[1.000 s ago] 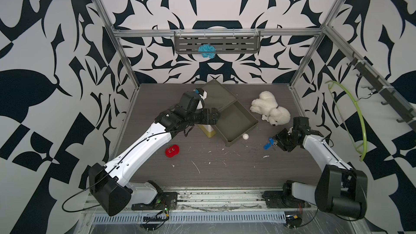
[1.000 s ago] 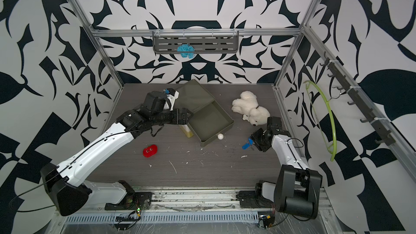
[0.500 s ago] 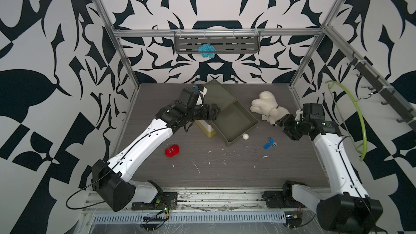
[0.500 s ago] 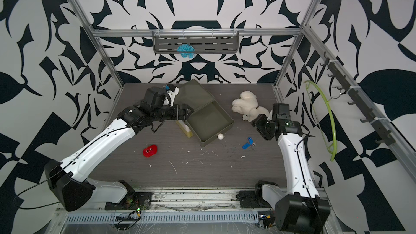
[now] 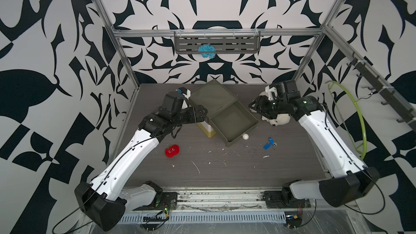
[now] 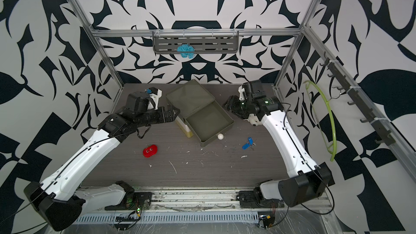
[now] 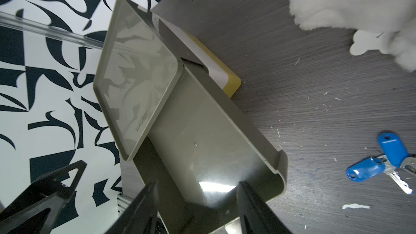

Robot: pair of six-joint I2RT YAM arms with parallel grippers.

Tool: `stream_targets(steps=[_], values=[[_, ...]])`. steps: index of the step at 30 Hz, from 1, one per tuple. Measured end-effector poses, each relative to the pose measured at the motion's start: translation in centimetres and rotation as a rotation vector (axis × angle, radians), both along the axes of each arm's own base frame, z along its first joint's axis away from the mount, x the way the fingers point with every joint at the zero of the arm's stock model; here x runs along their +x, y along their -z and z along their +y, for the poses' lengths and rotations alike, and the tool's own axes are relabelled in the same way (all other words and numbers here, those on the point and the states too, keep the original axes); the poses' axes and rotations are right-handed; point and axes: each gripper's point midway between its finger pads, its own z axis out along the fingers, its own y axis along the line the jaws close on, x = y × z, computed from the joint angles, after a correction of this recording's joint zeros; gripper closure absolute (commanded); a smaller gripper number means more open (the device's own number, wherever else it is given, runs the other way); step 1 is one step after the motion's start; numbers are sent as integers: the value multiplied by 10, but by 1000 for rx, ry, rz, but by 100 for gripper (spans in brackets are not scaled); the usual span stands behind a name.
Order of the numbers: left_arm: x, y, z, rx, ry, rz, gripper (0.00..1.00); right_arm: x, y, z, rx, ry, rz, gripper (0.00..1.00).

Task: Take the keys out of the drawer
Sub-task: Close the drawer in the storage box.

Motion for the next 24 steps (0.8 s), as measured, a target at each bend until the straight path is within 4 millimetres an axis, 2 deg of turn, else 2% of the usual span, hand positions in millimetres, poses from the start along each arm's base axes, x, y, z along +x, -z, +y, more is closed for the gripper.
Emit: stream_targets(steps=[5, 8, 11, 18, 24], values=[[8, -10, -1, 15, 3, 2, 1, -7, -4, -2, -39, 3, 39, 39], [26, -23, -13, 10, 22, -7, 1, -19, -9, -5, -34, -1, 43, 39], [46, -28, -31, -2, 50, 2, 7, -34, -6, -5, -20, -10, 62, 39], [78, -12, -67, -33, 116, 92, 32, -72, 26, -8, 26, -13, 165, 39], [82, 12, -78, -33, 141, 165, 34, -94, 54, -7, 68, -3, 248, 39]])
